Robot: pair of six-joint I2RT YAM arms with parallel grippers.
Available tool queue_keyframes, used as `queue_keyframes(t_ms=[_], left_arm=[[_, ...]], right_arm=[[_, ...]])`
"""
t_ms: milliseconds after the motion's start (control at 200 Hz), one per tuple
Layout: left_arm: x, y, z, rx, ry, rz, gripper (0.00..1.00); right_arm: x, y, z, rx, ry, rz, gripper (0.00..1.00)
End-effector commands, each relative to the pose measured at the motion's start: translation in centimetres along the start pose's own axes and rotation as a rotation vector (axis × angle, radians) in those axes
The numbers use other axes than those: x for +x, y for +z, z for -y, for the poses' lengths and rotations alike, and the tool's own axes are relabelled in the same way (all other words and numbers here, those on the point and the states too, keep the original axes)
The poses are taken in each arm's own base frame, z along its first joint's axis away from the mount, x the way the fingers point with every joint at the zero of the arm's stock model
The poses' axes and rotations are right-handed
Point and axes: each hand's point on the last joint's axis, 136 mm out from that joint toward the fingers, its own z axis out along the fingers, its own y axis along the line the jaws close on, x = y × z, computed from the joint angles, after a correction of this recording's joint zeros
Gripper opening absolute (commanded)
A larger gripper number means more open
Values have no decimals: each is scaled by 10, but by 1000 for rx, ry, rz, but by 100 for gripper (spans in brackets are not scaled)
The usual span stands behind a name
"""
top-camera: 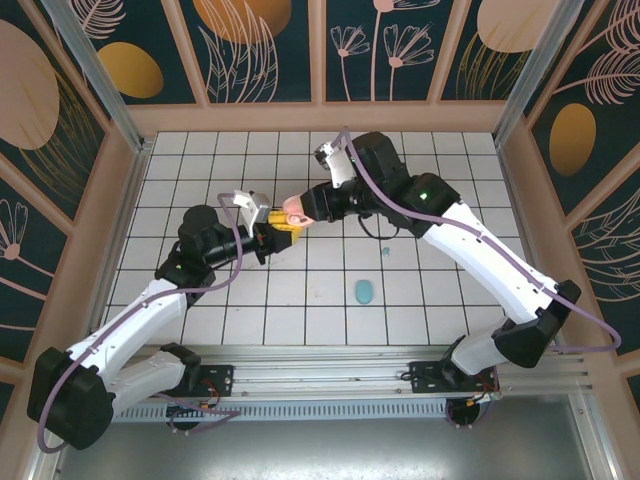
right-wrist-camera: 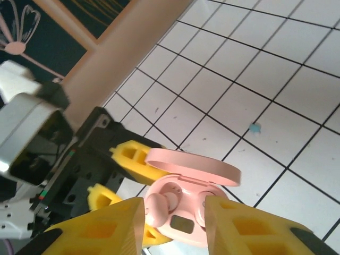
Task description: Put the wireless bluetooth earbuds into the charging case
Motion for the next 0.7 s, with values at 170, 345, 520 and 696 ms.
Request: queue_keyframes(t_ms=[170,345,520,696], left_arm=[[-10,0,15,80,8,-16,0],[-8,0,18,100,-3,-29,0],[-9,-1,20,112,0,-35,0],[-9,0,21,120,1,-39,0]], right_arm=[[21,-2,-20,-48,-187,-141,38],[25,3,-26,-86,-217,-166,38],[31,7,-25,-85,-223,-203,39],[35,12,-26,-96,-229,-225,41]])
